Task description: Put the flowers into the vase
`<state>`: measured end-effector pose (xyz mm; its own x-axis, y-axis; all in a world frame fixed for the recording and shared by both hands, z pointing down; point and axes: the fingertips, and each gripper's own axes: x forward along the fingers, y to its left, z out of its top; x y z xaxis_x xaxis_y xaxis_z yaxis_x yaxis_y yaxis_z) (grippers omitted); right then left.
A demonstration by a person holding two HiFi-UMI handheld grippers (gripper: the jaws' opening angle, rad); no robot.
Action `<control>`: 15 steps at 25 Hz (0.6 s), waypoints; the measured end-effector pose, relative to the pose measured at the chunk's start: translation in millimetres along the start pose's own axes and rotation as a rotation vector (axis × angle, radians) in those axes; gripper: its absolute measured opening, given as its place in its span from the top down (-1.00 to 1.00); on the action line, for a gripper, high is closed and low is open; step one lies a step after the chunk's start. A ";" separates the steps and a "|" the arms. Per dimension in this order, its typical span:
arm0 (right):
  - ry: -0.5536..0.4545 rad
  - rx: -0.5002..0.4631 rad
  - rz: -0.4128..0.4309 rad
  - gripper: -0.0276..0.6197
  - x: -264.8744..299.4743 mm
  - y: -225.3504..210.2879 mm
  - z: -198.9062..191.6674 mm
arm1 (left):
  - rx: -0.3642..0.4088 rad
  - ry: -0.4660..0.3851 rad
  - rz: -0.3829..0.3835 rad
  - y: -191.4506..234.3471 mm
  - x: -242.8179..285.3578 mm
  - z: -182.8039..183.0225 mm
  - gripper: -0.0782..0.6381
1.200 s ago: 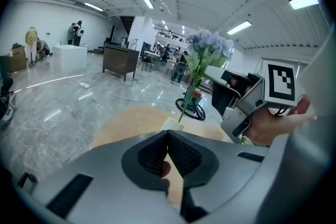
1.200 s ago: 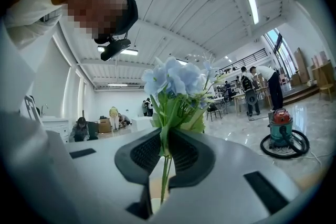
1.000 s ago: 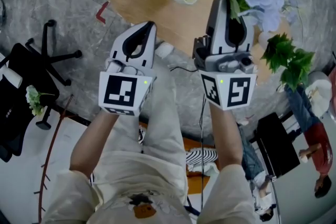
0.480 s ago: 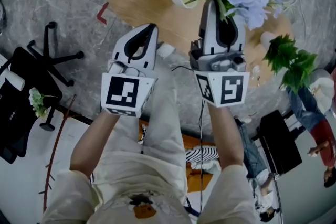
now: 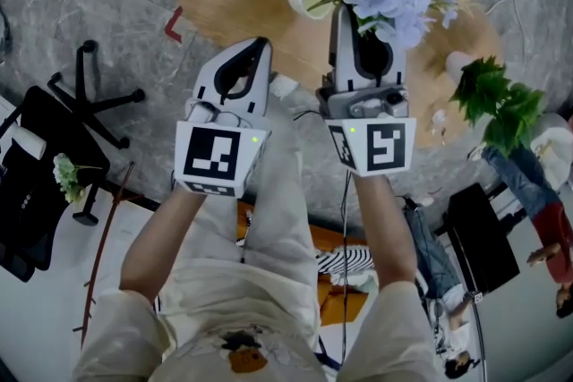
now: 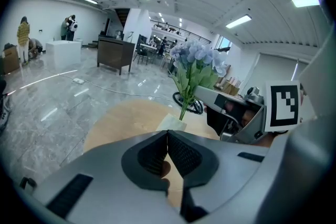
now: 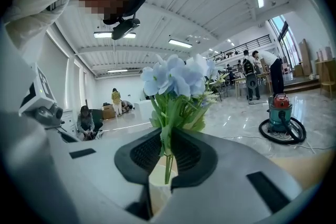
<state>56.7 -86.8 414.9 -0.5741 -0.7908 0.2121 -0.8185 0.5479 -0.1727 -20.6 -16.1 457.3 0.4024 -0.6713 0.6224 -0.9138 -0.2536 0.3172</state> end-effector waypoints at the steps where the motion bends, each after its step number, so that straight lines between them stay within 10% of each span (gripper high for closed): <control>1: 0.009 -0.002 0.003 0.86 -0.7 -0.5 -2.5 | 0.001 0.000 -0.001 -1.2 1.0 0.1 0.76; 15: 0.135 0.007 0.008 0.80 -2.5 4.7 -39.8 | 0.005 0.012 -0.011 -1.7 -1.9 -7.5 0.75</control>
<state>53.5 -71.4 451.9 -0.5785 -0.7423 0.3382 -0.8140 0.5518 -0.1814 -19.4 -9.2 460.9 0.4126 -0.6601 0.6277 -0.9098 -0.2641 0.3202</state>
